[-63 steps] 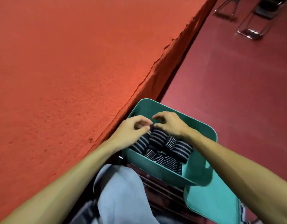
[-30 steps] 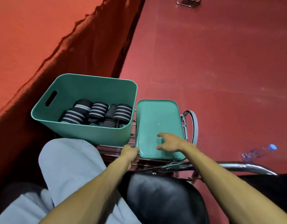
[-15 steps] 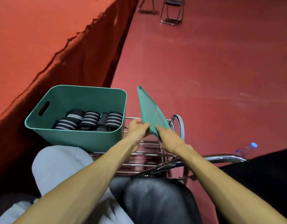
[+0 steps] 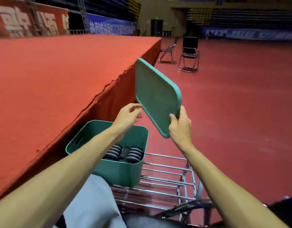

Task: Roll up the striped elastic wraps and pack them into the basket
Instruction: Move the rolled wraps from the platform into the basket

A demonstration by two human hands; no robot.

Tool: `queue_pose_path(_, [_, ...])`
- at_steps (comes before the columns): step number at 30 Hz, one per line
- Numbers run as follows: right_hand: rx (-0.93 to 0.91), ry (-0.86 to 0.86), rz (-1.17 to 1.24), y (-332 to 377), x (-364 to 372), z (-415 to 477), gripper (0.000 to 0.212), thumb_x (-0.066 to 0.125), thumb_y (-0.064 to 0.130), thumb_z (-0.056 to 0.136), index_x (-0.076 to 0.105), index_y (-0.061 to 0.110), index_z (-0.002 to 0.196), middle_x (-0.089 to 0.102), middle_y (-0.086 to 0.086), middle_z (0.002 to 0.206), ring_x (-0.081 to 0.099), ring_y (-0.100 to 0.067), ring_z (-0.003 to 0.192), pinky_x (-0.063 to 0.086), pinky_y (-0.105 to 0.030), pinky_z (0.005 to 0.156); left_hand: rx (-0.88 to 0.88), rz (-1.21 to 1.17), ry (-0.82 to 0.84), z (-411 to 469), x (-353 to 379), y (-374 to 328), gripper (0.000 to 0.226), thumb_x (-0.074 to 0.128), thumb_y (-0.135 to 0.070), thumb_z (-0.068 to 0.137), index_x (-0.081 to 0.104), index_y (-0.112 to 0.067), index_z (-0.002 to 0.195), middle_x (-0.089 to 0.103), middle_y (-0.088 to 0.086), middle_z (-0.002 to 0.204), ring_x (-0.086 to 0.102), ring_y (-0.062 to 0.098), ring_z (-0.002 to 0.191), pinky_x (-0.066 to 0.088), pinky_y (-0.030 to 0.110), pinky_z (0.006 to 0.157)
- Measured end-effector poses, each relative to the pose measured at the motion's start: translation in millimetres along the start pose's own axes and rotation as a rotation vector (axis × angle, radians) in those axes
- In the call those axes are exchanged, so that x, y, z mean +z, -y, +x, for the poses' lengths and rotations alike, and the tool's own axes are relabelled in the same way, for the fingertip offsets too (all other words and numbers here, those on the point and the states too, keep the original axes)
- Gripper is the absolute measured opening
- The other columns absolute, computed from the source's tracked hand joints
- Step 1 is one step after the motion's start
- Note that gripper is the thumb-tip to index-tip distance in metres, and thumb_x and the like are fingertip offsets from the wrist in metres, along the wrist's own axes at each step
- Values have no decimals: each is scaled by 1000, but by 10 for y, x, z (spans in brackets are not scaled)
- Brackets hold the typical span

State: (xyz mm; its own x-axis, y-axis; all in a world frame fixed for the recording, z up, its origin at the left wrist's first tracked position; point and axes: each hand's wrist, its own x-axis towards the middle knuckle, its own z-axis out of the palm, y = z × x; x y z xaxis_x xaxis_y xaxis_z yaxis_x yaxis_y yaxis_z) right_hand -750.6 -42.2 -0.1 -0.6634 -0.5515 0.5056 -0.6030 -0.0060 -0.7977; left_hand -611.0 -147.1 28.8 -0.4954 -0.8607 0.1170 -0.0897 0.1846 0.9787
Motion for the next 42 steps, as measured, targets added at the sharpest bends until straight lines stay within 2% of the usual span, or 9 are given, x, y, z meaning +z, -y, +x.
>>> queue_pose_path(4, [165,-89,369,139,412,117,23,46,4,84,52,17,103,63,1,95,58,-21,89,48,-42,80,-74,150,-215,2,-644,129,37,51,-19,92,49,-16,129,58,5,121,57,19,105,47,39,98])
queue_pose_path(10, [445,-32,534,61,996,193,24,42,12,79,61,20,91,61,0,82,55,-20,75,44,-37,67,-266,378,-530,-269,-1447,424,52,44,-21,95,30,-8,143,31,13,146,41,28,128,33,32,97])
queue_pose_path(15, [588,67,547,-11,1205,115,34,49,8,91,53,23,121,67,-4,95,62,-20,74,53,-38,68,-401,352,-580,-392,-1879,752,49,51,-22,91,43,-2,134,48,18,136,51,32,120,44,40,101])
queue_pose_path(18, [633,106,544,-97,1190,94,33,52,7,92,46,23,121,63,-3,85,58,-18,65,50,-31,57,-453,275,-559,-385,-1968,994,14,66,-22,75,56,-14,80,56,8,92,55,24,89,52,46,89])
queue_pose_path(20, [676,122,543,-218,1168,78,35,53,5,93,42,20,122,61,-5,82,56,-17,61,48,-28,50,-487,290,-532,-417,-1949,1082,21,66,-27,61,46,-20,64,45,-2,72,44,19,76,45,37,71])
queue_pose_path(24, [742,114,517,-379,1194,39,41,55,2,91,45,10,130,65,-13,91,57,-20,64,50,-32,58,-472,336,-444,-407,-1933,1245,27,67,-11,78,67,-5,105,66,5,101,61,21,91,48,31,78])
queue_pose_path(30, [553,205,292,-512,1222,-25,46,64,3,85,53,10,129,66,-10,114,64,-26,94,51,-34,80,-337,419,-465,-317,-1827,1418,39,50,-19,93,50,-18,132,51,3,128,51,23,116,42,40,100])
queue_pose_path(35, [287,261,-8,-526,1174,-166,42,68,10,83,61,15,125,62,3,95,55,-19,88,37,-27,77,-361,397,-580,-347,-1780,1632,37,43,-8,96,50,-8,132,56,7,129,51,26,117,37,30,96])
queue_pose_path(42, [311,216,-77,-735,1392,-288,40,59,18,90,57,20,130,50,-12,100,47,-32,99,42,-40,87,-316,379,-681,-339,-1792,1753,36,46,-11,95,55,-11,131,59,6,129,52,25,120,38,35,103])
